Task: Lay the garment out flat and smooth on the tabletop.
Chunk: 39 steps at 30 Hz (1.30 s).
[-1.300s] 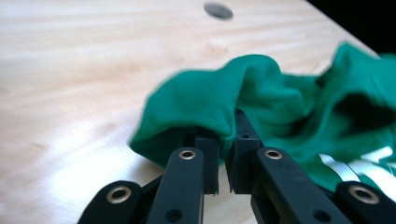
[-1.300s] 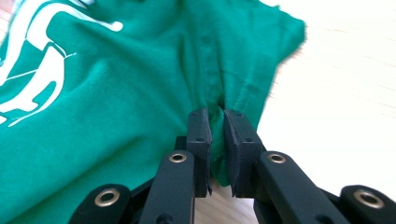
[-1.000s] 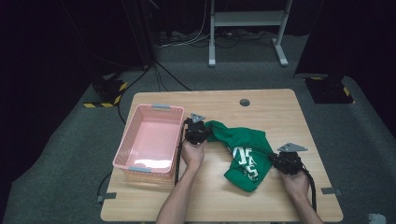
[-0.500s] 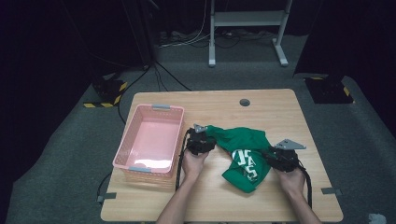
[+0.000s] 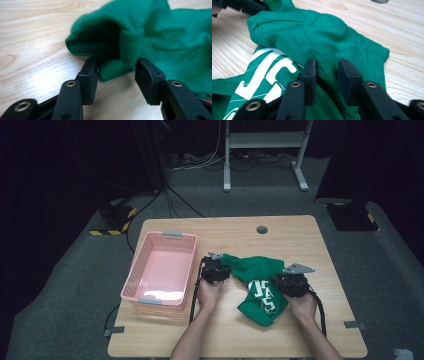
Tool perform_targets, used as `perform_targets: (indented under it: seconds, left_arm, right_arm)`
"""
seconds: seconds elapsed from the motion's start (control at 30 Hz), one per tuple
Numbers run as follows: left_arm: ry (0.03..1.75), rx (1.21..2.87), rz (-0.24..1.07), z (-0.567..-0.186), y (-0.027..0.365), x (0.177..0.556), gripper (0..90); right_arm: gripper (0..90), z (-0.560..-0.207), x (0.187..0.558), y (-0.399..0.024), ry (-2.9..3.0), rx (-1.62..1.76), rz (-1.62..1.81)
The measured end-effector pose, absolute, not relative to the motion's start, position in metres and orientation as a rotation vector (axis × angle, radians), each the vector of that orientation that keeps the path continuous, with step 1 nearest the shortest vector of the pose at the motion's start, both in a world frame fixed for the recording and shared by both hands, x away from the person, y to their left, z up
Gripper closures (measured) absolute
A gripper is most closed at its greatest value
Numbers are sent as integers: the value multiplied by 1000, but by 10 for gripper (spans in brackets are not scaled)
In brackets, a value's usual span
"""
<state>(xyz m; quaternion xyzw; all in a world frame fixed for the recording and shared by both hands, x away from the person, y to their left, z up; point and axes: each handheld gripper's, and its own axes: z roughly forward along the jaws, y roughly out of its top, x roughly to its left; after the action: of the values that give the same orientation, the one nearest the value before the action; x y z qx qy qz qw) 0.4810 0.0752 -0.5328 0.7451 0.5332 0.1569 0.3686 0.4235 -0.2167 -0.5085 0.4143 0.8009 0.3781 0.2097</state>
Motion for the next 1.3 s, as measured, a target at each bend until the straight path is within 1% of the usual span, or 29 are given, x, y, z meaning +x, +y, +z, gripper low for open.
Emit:
perform_targets:
  seconds: [0.07,0.17,0.2,0.23,0.33,0.57,0.77,1.03,1.07,1.1,1.13,1.2,1.3]
  left_arm:
    - [1386,1914,426,-533,75,484,599]
    - [1404,1970,457,-529,73,486,762]
    - [1412,1992,445,-527,72,488,816]
    - [1415,2006,432,-526,72,489,850]
    - [1411,2009,411,-526,74,489,870]
    - [1401,2010,390,-525,78,484,876]
    - [1373,1979,391,-508,84,476,876]
    - [1406,1991,368,-511,94,473,873]
    - [1396,2000,371,-512,92,471,855]
    - [1382,2005,373,-512,90,470,855]
    - [1363,2010,378,-513,87,468,824]
    - [1335,2018,392,-513,82,466,738]
    - [1279,2014,390,-512,77,462,617]
  right_arm:
    - [747,-510,425,-216,2240,1151,1041]
    - [817,-512,426,-215,2249,1140,1023]
    - [830,-512,426,-215,2251,1138,1019]
    - [839,-512,426,-214,2253,1138,1016]
    - [849,-512,425,-215,2250,1141,1022]
    - [853,-508,424,-224,2225,1174,1067]
    - [853,-504,425,-241,2167,1241,1107]
    - [850,-513,435,-266,2130,1417,1056]
    - [828,-517,437,-265,2146,1433,1021]
    - [828,-517,437,-265,2146,1433,1021]
    - [798,-517,436,-264,2147,1420,1008]
    - [705,-517,434,-260,2138,1389,1005]
    - [621,-513,430,-255,2142,1332,1040]
